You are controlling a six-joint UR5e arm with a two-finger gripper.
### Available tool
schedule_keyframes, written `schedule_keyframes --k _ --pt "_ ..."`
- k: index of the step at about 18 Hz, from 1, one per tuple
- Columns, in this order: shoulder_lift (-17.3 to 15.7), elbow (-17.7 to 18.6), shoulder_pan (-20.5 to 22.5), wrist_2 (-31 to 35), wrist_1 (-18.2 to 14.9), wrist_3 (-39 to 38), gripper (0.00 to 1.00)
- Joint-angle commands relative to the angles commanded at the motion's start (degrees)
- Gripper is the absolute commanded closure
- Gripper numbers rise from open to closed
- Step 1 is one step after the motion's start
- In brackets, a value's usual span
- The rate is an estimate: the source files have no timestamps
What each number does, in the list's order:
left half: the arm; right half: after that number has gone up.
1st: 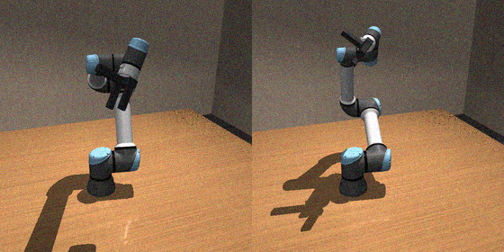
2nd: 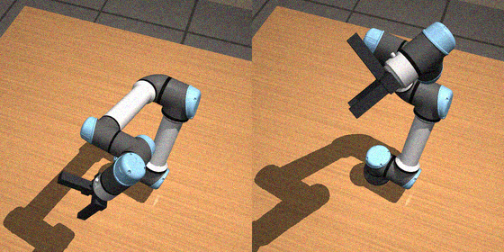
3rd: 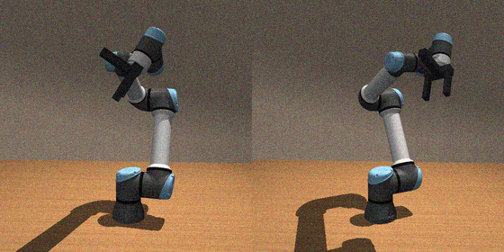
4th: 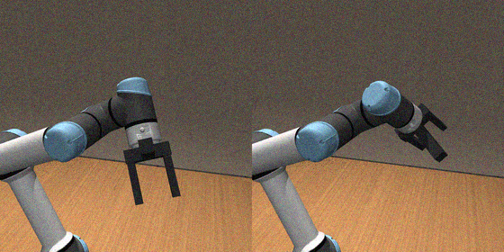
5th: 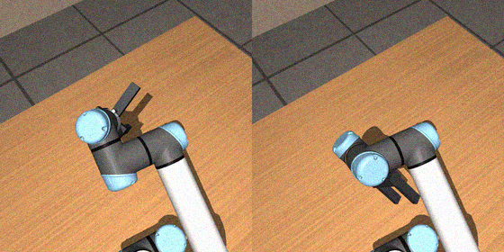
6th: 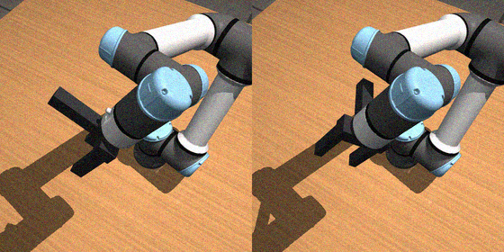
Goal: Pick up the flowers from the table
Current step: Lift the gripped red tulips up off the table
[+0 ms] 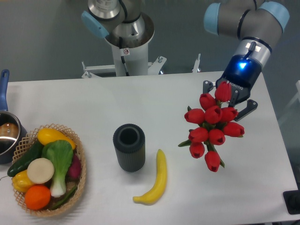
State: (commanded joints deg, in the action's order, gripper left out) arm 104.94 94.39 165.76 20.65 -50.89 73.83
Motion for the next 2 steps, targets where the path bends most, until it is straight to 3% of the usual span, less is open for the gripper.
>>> schedule_keyframes --k 2 --pt "-0.4 0.0 -0.2 -0.1 0.0 -0.3 0.63"
